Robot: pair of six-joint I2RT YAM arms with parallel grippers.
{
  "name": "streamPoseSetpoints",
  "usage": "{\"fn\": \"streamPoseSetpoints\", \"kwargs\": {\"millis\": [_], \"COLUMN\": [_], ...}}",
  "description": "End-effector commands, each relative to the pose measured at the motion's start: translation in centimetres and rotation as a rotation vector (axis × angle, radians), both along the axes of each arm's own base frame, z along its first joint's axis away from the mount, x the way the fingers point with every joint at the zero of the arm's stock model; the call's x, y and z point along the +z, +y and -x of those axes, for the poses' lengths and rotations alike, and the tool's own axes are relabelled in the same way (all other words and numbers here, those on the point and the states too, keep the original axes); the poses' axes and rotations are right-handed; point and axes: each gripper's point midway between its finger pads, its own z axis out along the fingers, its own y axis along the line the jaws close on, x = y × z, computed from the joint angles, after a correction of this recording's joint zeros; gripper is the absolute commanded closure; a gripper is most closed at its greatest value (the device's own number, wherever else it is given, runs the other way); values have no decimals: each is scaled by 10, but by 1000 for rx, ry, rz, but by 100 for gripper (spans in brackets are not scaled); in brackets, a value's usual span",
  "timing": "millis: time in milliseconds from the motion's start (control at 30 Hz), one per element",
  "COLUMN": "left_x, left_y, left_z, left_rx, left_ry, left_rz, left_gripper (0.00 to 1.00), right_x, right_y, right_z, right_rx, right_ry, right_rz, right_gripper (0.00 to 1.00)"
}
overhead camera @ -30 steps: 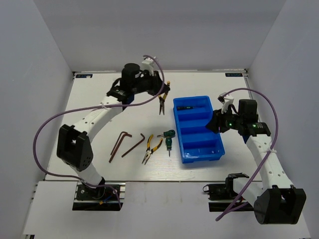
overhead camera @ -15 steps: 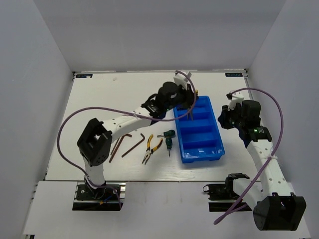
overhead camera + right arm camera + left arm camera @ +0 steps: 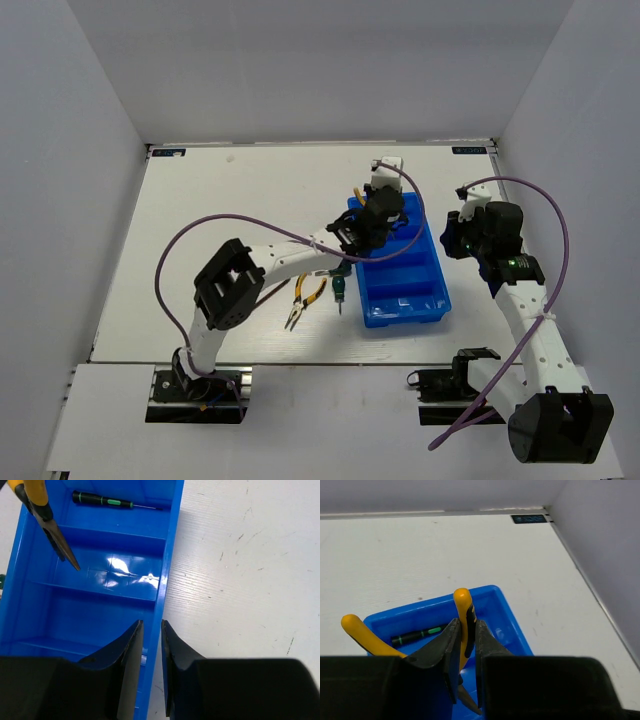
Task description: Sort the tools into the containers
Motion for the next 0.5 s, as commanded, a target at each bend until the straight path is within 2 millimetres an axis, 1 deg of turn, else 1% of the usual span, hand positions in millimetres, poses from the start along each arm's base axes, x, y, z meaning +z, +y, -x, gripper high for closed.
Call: {"fn": "streamPoseSetpoints", "kwargs": {"millis": [0,67,100,133,167,200,233,267,300,333,367,400,433,467], "left_x": [30,27,21,23,20,13,21,8,14,8,13,8,1,5], "left_y": [11,14,10,9,9,8,5,3,3,2,2,-3,-5,-6], "left_z": [1,-3,0,-1,1,0,3,1,0,-1,-2,2,1,0], "left_rx": [184,219,215,216,234,233,244,241,251,250,260,258,257,258], "left_ry": [-84,-99,-107,-112,-119,-116,-128,-124,-132,-133,-138,-136,-132,-135], "left_rz": [42,40,18,29,21,0,26,-9,12,-1,9,4,-8,2], "left_gripper": [100,100,100,100,100,100,100,100,100,100,100,100,100,100], "right_x": [15,13,13,13,12,14,14,13,14,14,14,14,13,15], "right_y": [-4,-4,-5,-5,-4,-4,-5,-5,-4,-4,-4,-4,-5,-6], "right_z": [-7,-7,-6,-6,-6,-6,-6,-6,-7,-6,-6,-6,-6,-6], "right_rx": [-26,-26,-27,-30,-27,-25,-30,-31,-27,-27,-28,-29,-31,-32], "right_ry": [-67,-62,-61,-62,-60,-65,-64,-62,-65,-64,-62,-65,-61,-66], "right_rz": [0,0,1,-1,-2,-1,-2,-1,-2,-5,-4,-5,-4,-4], "right_gripper": [73,73,73,73,73,73,73,74,74,74,74,74,74,74]}}
